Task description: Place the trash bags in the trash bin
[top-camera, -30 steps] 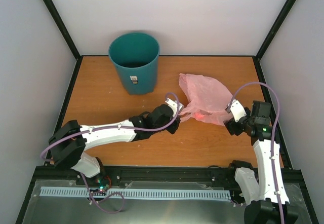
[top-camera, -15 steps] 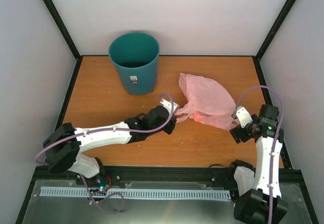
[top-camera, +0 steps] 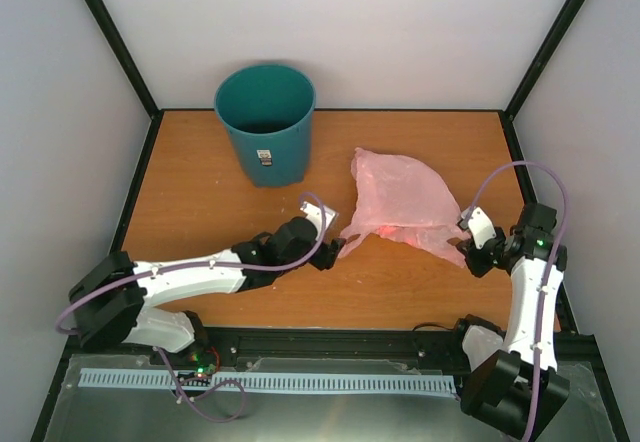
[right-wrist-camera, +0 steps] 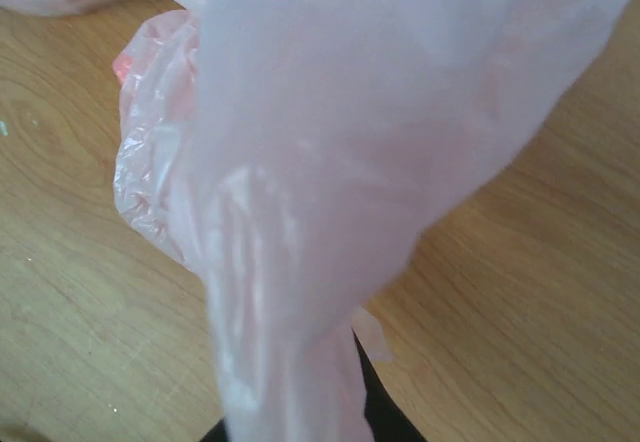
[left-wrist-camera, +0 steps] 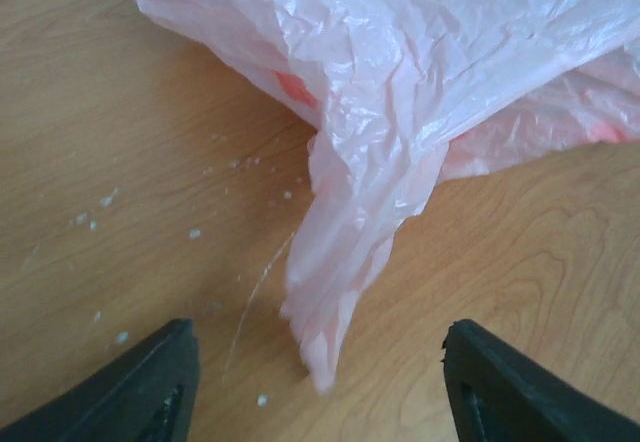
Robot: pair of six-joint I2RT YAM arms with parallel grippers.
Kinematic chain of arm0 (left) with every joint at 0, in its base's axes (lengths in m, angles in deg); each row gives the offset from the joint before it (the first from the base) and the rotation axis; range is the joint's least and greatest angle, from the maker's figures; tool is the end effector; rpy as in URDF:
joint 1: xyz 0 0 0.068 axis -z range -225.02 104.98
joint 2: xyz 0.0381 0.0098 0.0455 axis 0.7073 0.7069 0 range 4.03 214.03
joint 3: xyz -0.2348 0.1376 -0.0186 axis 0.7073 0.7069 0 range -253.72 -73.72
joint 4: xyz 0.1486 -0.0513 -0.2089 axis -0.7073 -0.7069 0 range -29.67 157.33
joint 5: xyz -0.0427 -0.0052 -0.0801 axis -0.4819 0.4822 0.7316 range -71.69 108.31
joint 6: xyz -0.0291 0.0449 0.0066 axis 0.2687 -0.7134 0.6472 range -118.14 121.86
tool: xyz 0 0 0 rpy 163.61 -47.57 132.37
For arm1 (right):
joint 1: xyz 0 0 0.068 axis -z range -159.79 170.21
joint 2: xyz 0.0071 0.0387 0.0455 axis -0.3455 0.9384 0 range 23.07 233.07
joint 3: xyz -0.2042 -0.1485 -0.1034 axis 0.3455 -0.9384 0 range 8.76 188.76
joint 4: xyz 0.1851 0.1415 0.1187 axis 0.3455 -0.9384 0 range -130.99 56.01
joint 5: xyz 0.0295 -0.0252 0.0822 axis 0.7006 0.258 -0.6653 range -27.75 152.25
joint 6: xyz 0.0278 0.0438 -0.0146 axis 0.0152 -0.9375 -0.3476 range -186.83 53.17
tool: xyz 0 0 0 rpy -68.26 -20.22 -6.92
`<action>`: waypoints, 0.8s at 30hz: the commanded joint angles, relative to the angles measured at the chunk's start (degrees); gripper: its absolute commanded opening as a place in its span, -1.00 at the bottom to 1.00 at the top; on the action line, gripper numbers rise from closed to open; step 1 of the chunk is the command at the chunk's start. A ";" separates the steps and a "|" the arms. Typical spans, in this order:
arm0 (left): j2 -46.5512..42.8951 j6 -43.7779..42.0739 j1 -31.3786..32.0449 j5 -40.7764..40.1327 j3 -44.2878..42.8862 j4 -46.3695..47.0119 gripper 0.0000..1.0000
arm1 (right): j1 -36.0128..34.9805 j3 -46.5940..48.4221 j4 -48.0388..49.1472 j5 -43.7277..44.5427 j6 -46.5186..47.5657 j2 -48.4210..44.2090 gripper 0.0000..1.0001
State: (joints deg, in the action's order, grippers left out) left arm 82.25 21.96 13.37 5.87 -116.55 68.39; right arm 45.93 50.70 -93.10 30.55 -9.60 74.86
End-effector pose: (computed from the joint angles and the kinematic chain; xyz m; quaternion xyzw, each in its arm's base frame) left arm 0.1587 -0.2432 0.2177 0.2404 0.8471 -0.2195 0.4201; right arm 0.1396 -0.0464 0.2409 -0.3048 0.8967 0.0850 0.3094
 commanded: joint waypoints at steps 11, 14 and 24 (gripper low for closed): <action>2.03 -1.33 -0.47 8.25 22.25 41.45 0.58 | 0.30 -2.05 2.09 -3.18 -1.80 0.20 -0.95; 8.13 -0.82 -0.47 10.72 22.28 48.08 0.57 | 0.30 -2.39 2.12 -3.58 -1.99 0.10 -0.94; 27.22 -1.16 -1.46 9.94 15.59 61.48 -0.03 | 0.30 -3.04 2.92 -3.98 -2.61 0.82 -0.94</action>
State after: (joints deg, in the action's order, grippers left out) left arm 107.14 21.52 12.83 16.36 -97.84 120.17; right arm 45.95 48.01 -90.81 27.49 -11.85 75.60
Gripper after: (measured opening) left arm 0.559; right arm 0.031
